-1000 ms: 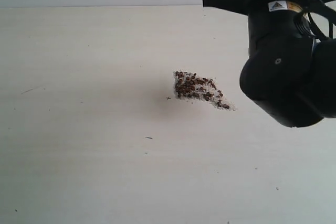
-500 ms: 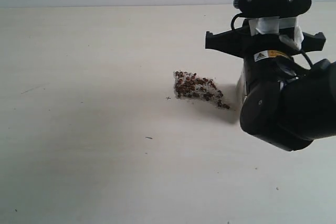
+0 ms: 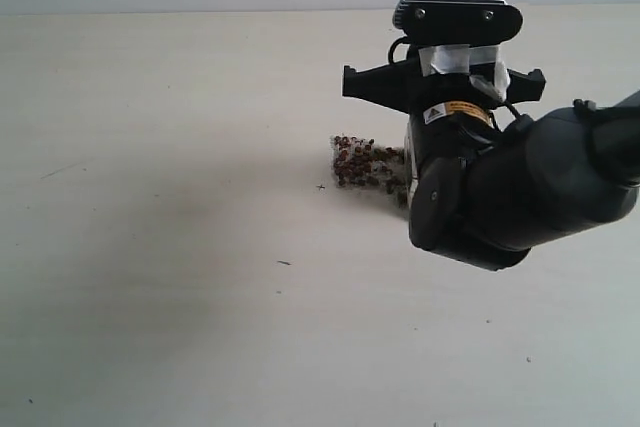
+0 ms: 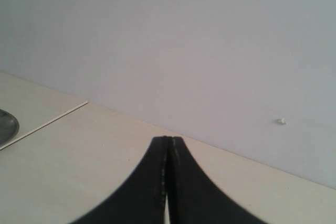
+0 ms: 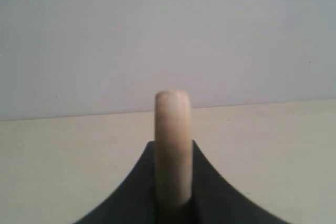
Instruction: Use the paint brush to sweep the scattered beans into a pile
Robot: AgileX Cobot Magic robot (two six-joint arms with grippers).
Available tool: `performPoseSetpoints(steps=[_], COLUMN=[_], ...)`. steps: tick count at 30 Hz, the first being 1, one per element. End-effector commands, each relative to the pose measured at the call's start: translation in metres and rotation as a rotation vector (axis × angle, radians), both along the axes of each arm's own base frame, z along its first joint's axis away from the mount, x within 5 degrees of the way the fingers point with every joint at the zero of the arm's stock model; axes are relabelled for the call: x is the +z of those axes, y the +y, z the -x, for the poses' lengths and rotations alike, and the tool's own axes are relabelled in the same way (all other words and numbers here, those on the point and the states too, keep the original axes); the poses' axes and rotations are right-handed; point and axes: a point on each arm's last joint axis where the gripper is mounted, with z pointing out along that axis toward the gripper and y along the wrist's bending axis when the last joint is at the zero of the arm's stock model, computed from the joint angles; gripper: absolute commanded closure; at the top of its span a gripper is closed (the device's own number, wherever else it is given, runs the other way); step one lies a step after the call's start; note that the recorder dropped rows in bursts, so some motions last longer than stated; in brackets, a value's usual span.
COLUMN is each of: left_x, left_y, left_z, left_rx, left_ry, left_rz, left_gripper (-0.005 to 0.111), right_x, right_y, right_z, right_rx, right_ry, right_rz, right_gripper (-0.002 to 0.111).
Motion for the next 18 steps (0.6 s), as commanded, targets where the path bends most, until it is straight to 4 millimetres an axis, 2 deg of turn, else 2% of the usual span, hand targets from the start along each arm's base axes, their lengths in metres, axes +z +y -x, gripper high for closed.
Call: performPoseSetpoints(steps=[1, 8, 18], left_x=[0.000, 0.000, 0.000], left_y=[0.000, 0.000, 0.000], left_z=[0.000, 0.000, 0.000], left_rx=[-0.004, -0.004, -0.004], left_ry=[-0.006, -0.006, -0.006], left_rz=[-0.004, -0.004, -0.004], left_gripper=[0.107, 0.107, 0.107], right_x=[-0.002, 0.002, 0.032], right_y=[0.009, 0.011, 0.003], right_z=[-0.008, -0.010, -0.005], right_rx=[0.025, 0.024, -0.002], right_ry=[0.008, 0.001, 0.010], right_rz=[-0.030, 0.018, 0.083], right_gripper=[0.108, 0.108, 0.108])
